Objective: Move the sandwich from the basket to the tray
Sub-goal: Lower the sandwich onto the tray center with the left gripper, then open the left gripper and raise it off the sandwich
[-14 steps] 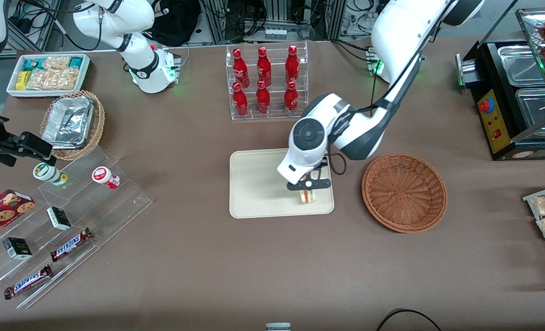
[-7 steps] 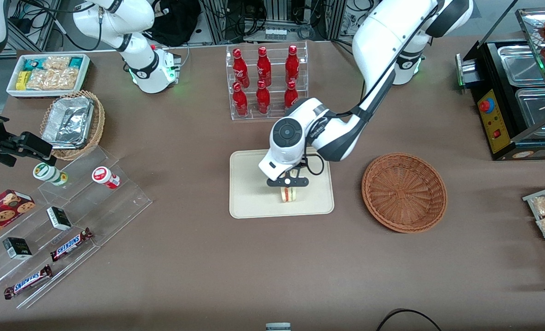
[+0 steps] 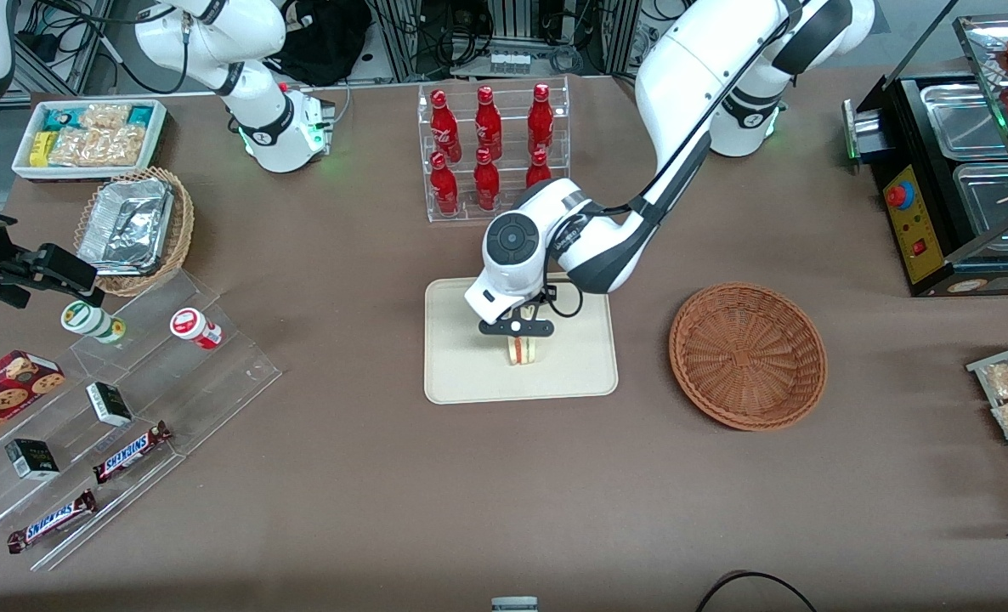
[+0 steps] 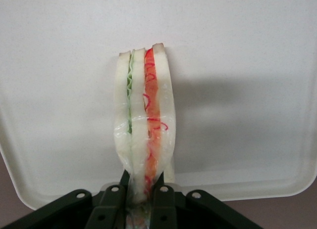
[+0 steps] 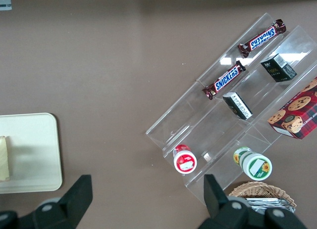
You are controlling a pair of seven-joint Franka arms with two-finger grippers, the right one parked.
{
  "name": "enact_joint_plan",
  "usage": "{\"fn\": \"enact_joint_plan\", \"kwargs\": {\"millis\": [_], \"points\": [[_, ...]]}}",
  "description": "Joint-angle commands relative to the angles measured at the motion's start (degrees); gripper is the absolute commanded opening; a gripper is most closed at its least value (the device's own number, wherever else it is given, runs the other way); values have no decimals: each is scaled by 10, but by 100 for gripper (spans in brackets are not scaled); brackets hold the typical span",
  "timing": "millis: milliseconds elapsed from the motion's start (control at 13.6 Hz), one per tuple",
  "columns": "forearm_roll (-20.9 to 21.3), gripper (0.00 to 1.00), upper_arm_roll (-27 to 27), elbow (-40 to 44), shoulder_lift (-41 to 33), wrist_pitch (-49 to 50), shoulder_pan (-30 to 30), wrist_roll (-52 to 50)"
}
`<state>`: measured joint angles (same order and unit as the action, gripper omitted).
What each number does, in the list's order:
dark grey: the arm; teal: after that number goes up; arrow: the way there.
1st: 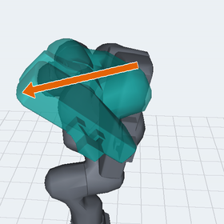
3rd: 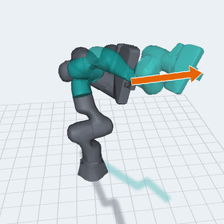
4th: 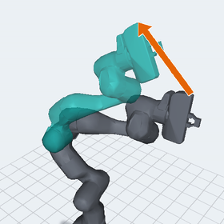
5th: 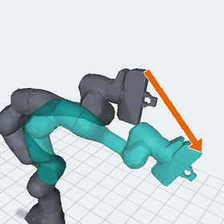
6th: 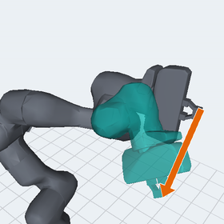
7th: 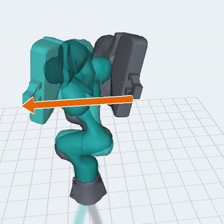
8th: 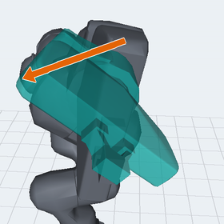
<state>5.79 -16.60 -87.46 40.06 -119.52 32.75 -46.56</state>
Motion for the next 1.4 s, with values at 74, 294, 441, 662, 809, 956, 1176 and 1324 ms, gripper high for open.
{"fn": "enact_joint_plan", "kwargs": {"millis": [74,294,441,662,809,956,1176,1324], "points": [[11,69,4,13,12,4,7,-18],[12,100,6,14,-7,10,4,-26],[11,100,9,14,-36,29,-1,-40],[10,100,10,13,-87,60,-21,-58],[11,100,10,12,-124,75,-43,-74],[11,100,10,14,-171,124,-65,-71],[5,100,10,14,-232,185,-117,-66],[4,100,9,13,-251,195,-161,-45]]}}
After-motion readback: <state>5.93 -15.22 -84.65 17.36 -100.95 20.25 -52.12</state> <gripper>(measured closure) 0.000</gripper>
